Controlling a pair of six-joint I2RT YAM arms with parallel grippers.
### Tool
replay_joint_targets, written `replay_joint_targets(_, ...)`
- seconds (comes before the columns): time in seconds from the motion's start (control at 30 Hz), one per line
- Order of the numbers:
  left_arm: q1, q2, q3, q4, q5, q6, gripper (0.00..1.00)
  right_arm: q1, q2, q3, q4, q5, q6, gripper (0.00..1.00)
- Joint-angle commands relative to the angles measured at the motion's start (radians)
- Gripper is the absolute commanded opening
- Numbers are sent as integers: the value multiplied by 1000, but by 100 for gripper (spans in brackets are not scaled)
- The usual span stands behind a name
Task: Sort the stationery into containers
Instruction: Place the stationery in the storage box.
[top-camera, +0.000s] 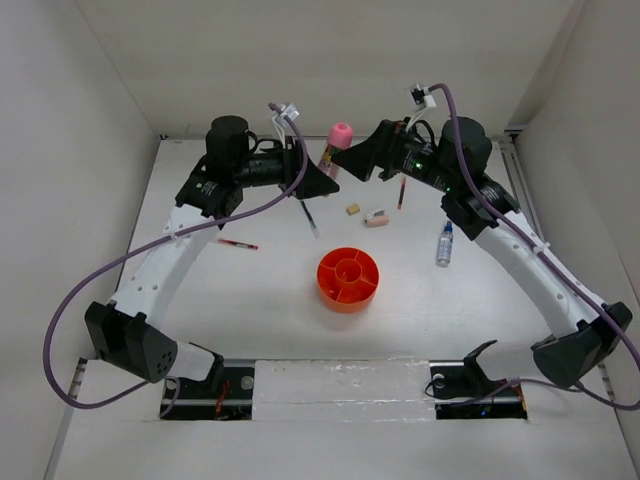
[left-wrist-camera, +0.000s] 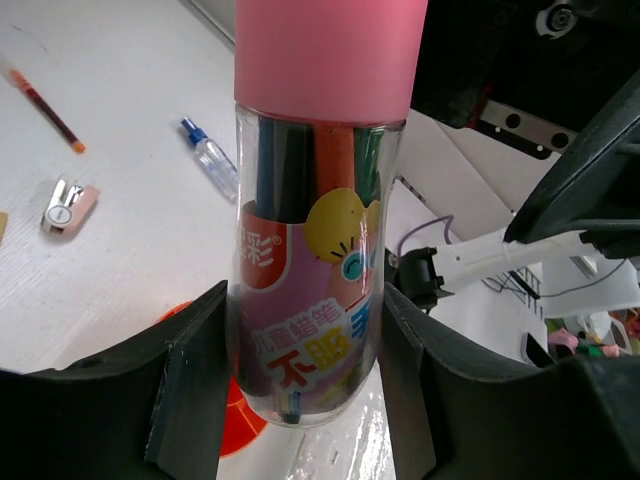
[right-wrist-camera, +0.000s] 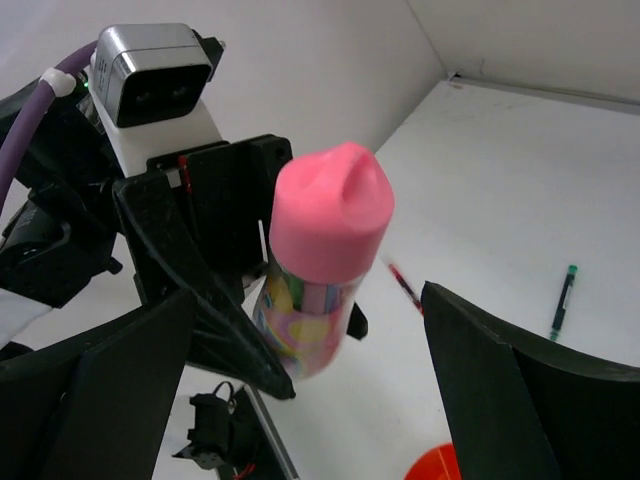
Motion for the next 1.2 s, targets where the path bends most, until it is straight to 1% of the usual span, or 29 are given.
replay_joint_targets(0.0, -8, -35, -3, 88, 81, -13, 0, 24, 21, 26, 115, 29, 24, 100)
replay_joint_targets(0.1, -8, -45, -40, 142, 116, -28, 0, 24, 60, 65, 127, 29, 24, 100)
replay_joint_targets(0.17, -8, -45, -51, 154, 139, -52, 0, 24, 80, 83, 138, 18, 33, 97)
replay_joint_targets(0.23, -8, -45, -51, 165, 139, -53, 0, 24, 98, 95, 152, 8, 45, 92)
replay_joint_targets(0.27, -8, -45, -61, 165, 139, -53, 0, 34, 113, 108, 152, 8, 45, 81)
replay_joint_targets(0.33, -8, -54, -62, 165, 139, -53, 0, 34, 142, 131, 152, -14, 55, 70)
replay_joint_targets(0.37, -8, -54, -71, 165, 130, -43, 0, 34, 143, 131, 152, -25, 55, 49)
replay_joint_targets(0.4, -8, -54, -71, 165, 130, -43, 0, 43, 155, 131, 152, -34, 55, 35)
replay_joint_targets(0.43, -8, -54, -71, 156, 119, -43, 0, 43, 155, 131, 152, -34, 64, 25)
replay_joint_targets(0.47, -8, -54, -71, 136, 98, -30, 0, 43, 164, 131, 152, -45, 64, 19)
replay_joint_targets(0.5, -8, -54, -60, 124, 86, -19, 0, 43, 164, 131, 152, -55, 64, 10)
replay_joint_targets(0.53, -8, -54, -46, 111, 73, -19, 0, 43, 164, 131, 152, -55, 64, 7)
replay_joint_targets(0.57, -8, -54, -46, 87, 60, -4, 0, 43, 164, 131, 152, -55, 64, 1)
replay_joint_targets(0.6, -8, -42, -20, 70, 31, 12, 5, 43, 155, 119, 152, -55, 64, 0)
replay_joint_targets(0.63, -8, -32, -20, 53, 11, 12, 20, 43, 155, 118, 152, -55, 64, 0)
replay_joint_targets(0.67, -8, -32, -8, 42, -3, 21, 46, 43, 134, 94, 152, -55, 64, 0)
replay_joint_targets(0.7, -8, -32, -8, 30, -14, 21, 62, 43, 124, 82, 152, -55, 40, 0)
replay_joint_targets(0.73, -8, -22, 1, 19, -40, 21, 87, 34, 114, 68, 161, -55, 27, 0)
replay_joint_targets(0.77, -8, -22, 1, 19, -51, 21, 100, 20, 101, 34, 175, -55, 12, 0)
replay_joint_targets(0.8, -8, -13, 1, -4, -51, 21, 100, 20, 77, 14, 175, -55, -5, 0)
replay_joint_targets(0.83, -8, -12, 1, -4, -75, 21, 100, 3, 65, -7, 192, -55, -37, 0)
replay_joint_targets(0.9, -8, -3, -9, -59, -101, 21, 100, -31, 31, -71, 207, -31, -68, 0)
replay_joint_targets(0.93, -8, -3, -35, -80, -117, 21, 100, -41, 20, -93, 207, -31, -108, 0)
replay_joint_targets(0.97, -8, -3, -46, -121, -135, 32, 100, -51, -4, -140, 207, 1, -146, 0)
replay_joint_targets(1.0, -8, -12, -60, -132, -155, 32, 100, -61, -5, -165, 207, 11, -146, 0)
replay_joint_targets(1.03, -8, -23, -78, -133, -175, 42, 100, -61, -29, -190, 222, 11, -183, 0)
replay_joint_targets(1.07, -8, -38, -109, -133, -225, 43, 100, -61, -40, -214, 242, 20, -207, 0)
replay_joint_targets(1.17, 48, -98, -123, -133, -353, 1, 100, -49, -92, -321, 297, 20, -299, 0)
